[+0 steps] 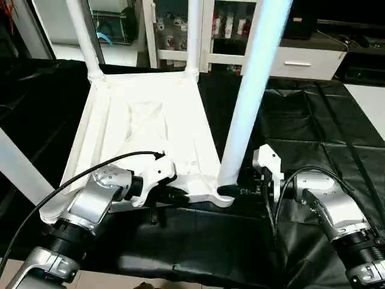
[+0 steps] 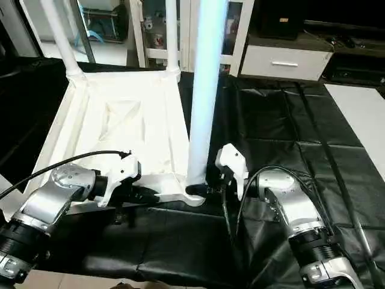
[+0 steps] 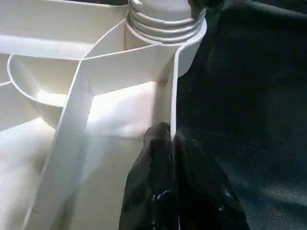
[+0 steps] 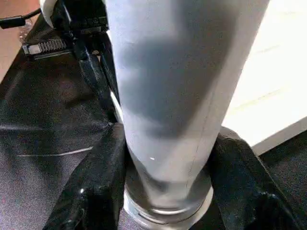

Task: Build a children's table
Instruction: Rotate leg to tighten

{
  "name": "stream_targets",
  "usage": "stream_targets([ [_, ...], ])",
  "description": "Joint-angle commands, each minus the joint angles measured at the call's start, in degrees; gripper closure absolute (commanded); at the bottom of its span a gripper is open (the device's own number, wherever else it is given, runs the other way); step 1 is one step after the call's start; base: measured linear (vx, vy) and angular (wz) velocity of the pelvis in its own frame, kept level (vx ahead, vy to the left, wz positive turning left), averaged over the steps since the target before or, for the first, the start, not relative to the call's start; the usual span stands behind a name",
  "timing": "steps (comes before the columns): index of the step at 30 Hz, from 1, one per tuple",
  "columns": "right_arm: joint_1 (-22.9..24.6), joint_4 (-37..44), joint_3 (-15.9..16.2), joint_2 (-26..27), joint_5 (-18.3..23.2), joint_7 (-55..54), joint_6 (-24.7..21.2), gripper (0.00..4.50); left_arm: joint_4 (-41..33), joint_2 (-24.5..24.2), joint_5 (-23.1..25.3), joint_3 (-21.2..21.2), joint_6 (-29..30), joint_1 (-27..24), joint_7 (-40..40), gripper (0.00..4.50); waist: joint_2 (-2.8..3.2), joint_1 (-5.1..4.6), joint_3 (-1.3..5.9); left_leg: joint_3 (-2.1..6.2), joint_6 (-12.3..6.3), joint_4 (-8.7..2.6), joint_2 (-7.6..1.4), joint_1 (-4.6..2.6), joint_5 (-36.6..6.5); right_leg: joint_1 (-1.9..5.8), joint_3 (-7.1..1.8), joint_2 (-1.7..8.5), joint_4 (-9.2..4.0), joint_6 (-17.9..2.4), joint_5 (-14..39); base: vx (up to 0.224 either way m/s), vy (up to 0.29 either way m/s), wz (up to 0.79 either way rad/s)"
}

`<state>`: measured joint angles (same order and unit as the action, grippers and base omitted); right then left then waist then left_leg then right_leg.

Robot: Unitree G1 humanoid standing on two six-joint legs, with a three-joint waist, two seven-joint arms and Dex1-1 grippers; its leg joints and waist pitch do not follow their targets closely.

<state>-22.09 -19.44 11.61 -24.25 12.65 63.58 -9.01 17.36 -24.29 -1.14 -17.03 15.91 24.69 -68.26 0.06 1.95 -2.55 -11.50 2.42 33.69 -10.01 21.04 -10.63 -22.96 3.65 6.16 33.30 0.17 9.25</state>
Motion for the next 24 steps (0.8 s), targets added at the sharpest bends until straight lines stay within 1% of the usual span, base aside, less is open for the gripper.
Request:
stream_targets([
  [1, 0.01, -3.33, 1.49, 1.76, -3.05, -4.36, -0.28, 2.43, 2.06, 2.80, -0.60, 0.10, -0.91, 0.34, 3.01, 4.50, -0.77, -0.18, 3.04, 1.32, -2.60, -4.34, -3.03, -0.66, -16.18, 2.00, -2.17, 2.36, -3.79, -12.50, 19.34, 0.000, 0.000, 0.00],
  [2, 0.02, -4.15, 1.25, 2.92, -3.42, -6.51, -0.45, 2.44, 3.19, 3.76, -0.21, 0.41, -1.10, 0.95, 4.76, 4.50, -0.85, -0.33, 2.98, 1.40, -2.03, -4.35, -3.04, -0.70, -17.22, 1.90, -2.18, 2.40, -3.89, -11.96, 21.18, 0.000, 0.000, 0.00],
  [3, 0.12, -4.57, 1.10, 3.84, -3.44, -7.77, -0.77, 2.44, 4.06, 4.50, 0.02, 0.56, -1.26, 1.44, 5.87, 4.50, -0.87, -0.45, 2.87, 1.63, -1.03, -4.45, -2.97, -0.84, -19.31, 1.85, -2.08, 2.46, -4.23, -10.57, 24.95, 0.000, 0.000, 0.00],
  [4, 0.21, -4.72, 1.00, 4.36, -3.34, -8.36, -1.05, 2.45, 4.50, 4.89, 0.11, 0.61, -1.28, 1.71, 6.35, 4.50, -0.92, -0.66, 2.78, 1.75, -0.44, -4.48, -2.90, -0.99, -21.19, 1.60, -2.02, 2.44, -4.58, -9.36, 27.92, 0.000, 0.000, 0.00],
  [5, 0.44, -4.87, 0.91, 5.46, -3.30, -9.74, -1.41, 2.47, 5.60, 5.89, 0.33, 0.86, -1.19, 2.40, 7.86, 4.50, -0.98, -0.72, 2.76, 1.90, -0.14, -4.48, -2.86, -0.99, -22.16, 1.58, -1.98, 2.56, -4.85, -8.22, 30.19, 0.000, 0.000, 0.00],
  [6, 0.44, -4.87, 0.91, 5.46, -3.30, -9.74, -1.41, 2.47, 5.60, 5.89, 0.33, 0.86, -1.19, 2.40, 7.86, 4.50, -0.99, -0.79, 2.70, 1.92, -0.11, -4.51, -2.81, -1.06, -22.60, 1.43, -1.93, 2.49, -5.03, -7.72, 31.18, 0.000, 0.000, 0.00],
  [7, 0.56, -5.59, 0.81, 8.12, -3.67, -13.39, -1.90, 2.48, 8.08, 8.28, 0.65, 1.52, -1.61, 4.03, 11.22, 4.50, -0.83, -0.82, 2.52, 1.95, 0.12, -4.52, -2.80, -1.36, -23.88, 1.08, -1.87, 2.46, -5.43, -6.88, 33.17, 0.000, 0.000, 0.00],
  [8, 0.44, -6.21, 0.69, 9.72, -4.09, -15.70, -1.96, 2.48, 9.28, 9.49, 0.90, 1.74, -1.90, 4.88, 13.08, 4.50, -0.83, -0.97, 2.39, 1.95, 0.30, -4.50, -2.72, -1.49, -24.74, 0.85, -1.76, 2.38, -5.65, -6.43, 34.45, 0.000, 0.000, 0.00],
  [9, 0.44, -6.21, 0.69, 9.72, -4.09, -15.70, -1.96, 2.48, 9.28, 9.49, 0.90, 1.74, -1.90, 4.88, 13.08, 4.50, -0.94, -1.24, 2.30, 2.25, 0.85, -4.49, -2.54, -1.47, -26.18, 0.94, -1.37, 2.45, -6.02, -5.11, 37.37, 0.000, 0.000, 0.00],
  [10, -0.08, -7.38, 0.44, 11.63, -4.79, -18.91, -1.94, 2.49, 10.64, 10.74, 1.58, 1.81, -1.99, 5.99, 15.58, 4.50, -0.97, -1.61, 2.25, 2.56, 1.24, -4.53, -2.43, -1.29, -27.36, 1.10, -0.96, 2.56, -6.35, -3.76, 39.73, 0.000, 0.000, 0.00],
  [11, -1.51, -10.12, -0.45, 14.62, -6.24, -24.97, -1.89, 2.50, 12.87, 12.49, 2.93, 1.86, -2.70, 7.59, 19.26, 4.50, -0.74, -2.16, 2.14, 2.80, 1.63, -4.47, -2.31, -1.53, -29.30, 0.74, -0.48, 2.48, -6.82, -2.83, 41.55, 0.000, 0.000, 0.00],
  [12, -1.77, -10.60, -0.62, 15.10, -6.48, -26.00, -1.89, 2.50, 13.23, 12.76, 3.15, 1.88, -2.85, 7.84, 19.83, 4.50, -0.62, -2.55, 2.04, 2.89, 1.93, -4.26, -2.15, -1.97, -30.65, 0.35, -0.03, 2.39, -7.20, -2.39, 42.78, -0.063, 0.019, -0.08],
  [13, -3.38, -13.27, -1.61, 17.21, -7.65, -31.65, -1.77, 2.50, 14.70, 14.10, 4.14, 2.05, -2.78, 8.98, 22.95, 4.50, -0.57, -3.21, 2.02, 3.21, 2.08, -3.81, -1.93, -2.45, -32.92, 0.50, 1.17, 2.27, -8.14, -0.95, 44.61, -0.078, 0.021, -0.03],
  [14, -3.92, -14.14, -1.94, 17.87, -7.97, -33.46, -1.78, 2.50, 15.16, 14.52, 4.51, 2.10, -2.76, 9.35, 24.11, 4.50, -0.05, -3.31, 1.96, 3.22, 2.10, -3.71, -1.97, -3.00, -33.96, 0.26, 1.57, 2.24, -8.60, -0.81, 44.58, -0.078, 0.021, -0.03],
  [15, -4.70, -15.32, -2.36, 18.63, -8.32, -35.65, -1.79, 2.50, 15.81, 15.02, 4.96, 2.18, -2.68, 9.88, 25.58, 4.50, 0.62, -4.56, 1.61, 3.88, 2.18, -4.42, -2.35, -3.25, -38.16, 1.00, 3.74, 1.60, -9.31, -0.57, 41.95, -0.065, 0.031, -0.02],
  [16, -5.17, -16.02, -2.61, 19.07, -8.52, -36.92, -1.80, 2.52, 16.22, 15.31, 5.24, 2.22, -2.65, 10.21, 26.47, 4.50, 1.99, -4.89, 1.07, 4.80, 3.55, -7.65, -4.08, -1.52, -46.09, 3.96, 4.88, 0.74, -6.11, -1.71, 33.17, -0.101, 0.044, -0.07],
  [17, -5.95, -17.20, -3.26, 19.90, -8.51, -39.21, -1.93, 2.52, 16.82, 15.90, 5.63, 2.51, -2.46, 10.72, 28.41, 4.50, 2.67, -2.76, 0.72, 3.78, 5.64, -13.35, -5.75, 3.24, -54.19, 8.08, 3.30, -0.24, 4.85, -4.41, 14.86, -0.101, 0.044, -0.07],
  [18, -8.79, -21.30, -5.51, 23.00, -8.22, -47.07, -2.14, 2.52, 18.59, 18.14, 6.60, 3.67, -1.71, 12.42, 34.89, 4.50, 2.48, -0.51, 0.77, 1.93, 5.04, -14.35, -5.32, 3.00, -54.85, 6.65, 3.05, -1.19, 6.33, -4.22, 11.16, -0.084, -0.004, 0.16],
  [19, -10.39, -23.48, -6.69, 24.97, -8.09, -50.94, -1.89, 2.52, 19.85, 19.52, 7.10, 4.56, -1.50, 13.48, 38.52, 4.50, -1.84, -1.59, 2.82, 1.19, 3.21, -8.42, -3.26, -2.15, -40.01, 3.18, -1.99, 1.34, 2.60, -2.47, 26.27, 0.004, -0.096, 0.16],
  [20, -11.59, -25.03, -7.42, 26.50, -8.20, -53.91, -1.14, 2.52, 20.88, 20.42, 7.60, 5.13, -1.69, 14.30, 41.23, 4.50, -2.50, -1.66, 2.40, 2.13, 4.22, -0.67, -1.28, -5.76, -31.45, -2.21, -2.49, 5.61, -5.22, -3.16, 46.35, 0.004, -0.096, 0.16],
  [21, -12.31, -25.91, -7.61, 27.39, -8.75, -55.12, -0.07, 2.52, 21.83, 20.77, 7.95, 5.37, -2.31, 14.88, 42.87, 4.50, -3.61, -1.32, 2.64, 3.63, 0.19, 3.61, -0.50, -1.20, -10.83, 1.16, -3.95, 9.44, -7.38, -1.87, 57.29, 0.067, -0.053, -0.28],
  [22, -12.67, -26.38, -7.68, 27.84, -9.23, -55.65, 0.66, 2.52, 22.47, 20.88, 8.20, 5.45, -2.80, 15.22, 43.73, 4.50, -0.99, -0.01, 2.78, 4.67, 0.79, -1.81, -2.17, 2.87, -3.47, 4.44, -2.54, 6.75, -4.09, -5.00, 38.88, 0.072, 0.038, -0.33],
  [23, -13.03, -26.81, -7.66, 28.33, -9.42, -55.25, 1.93, 2.53, 23.02, 20.82, 8.21, 5.65, -3.58, 15.52, 44.24, 4.50, -0.30, -0.04, 3.60, 4.21, 1.56, -3.61, -2.85, 1.16, -5.66, 2.97, -0.82, 2.15, -1.67, -6.70, 21.61, 0.072, 0.038, -0.33],
  [24, -13.37, -27.15, -7.78, 28.68, -9.43, -54.73, 3.15, 2.53, 23.37, 20.74, 7.99, 6.10, -4.14, 15.75, 44.19, 4.50, -0.69, -0.50, 3.42, 3.84, 1.10, -3.60, -2.88, 0.63, -8.64, 2.26, -1.02, 1.71, -1.54, -8.10, 16.83, 0.000, 0.000, 0.00],
])
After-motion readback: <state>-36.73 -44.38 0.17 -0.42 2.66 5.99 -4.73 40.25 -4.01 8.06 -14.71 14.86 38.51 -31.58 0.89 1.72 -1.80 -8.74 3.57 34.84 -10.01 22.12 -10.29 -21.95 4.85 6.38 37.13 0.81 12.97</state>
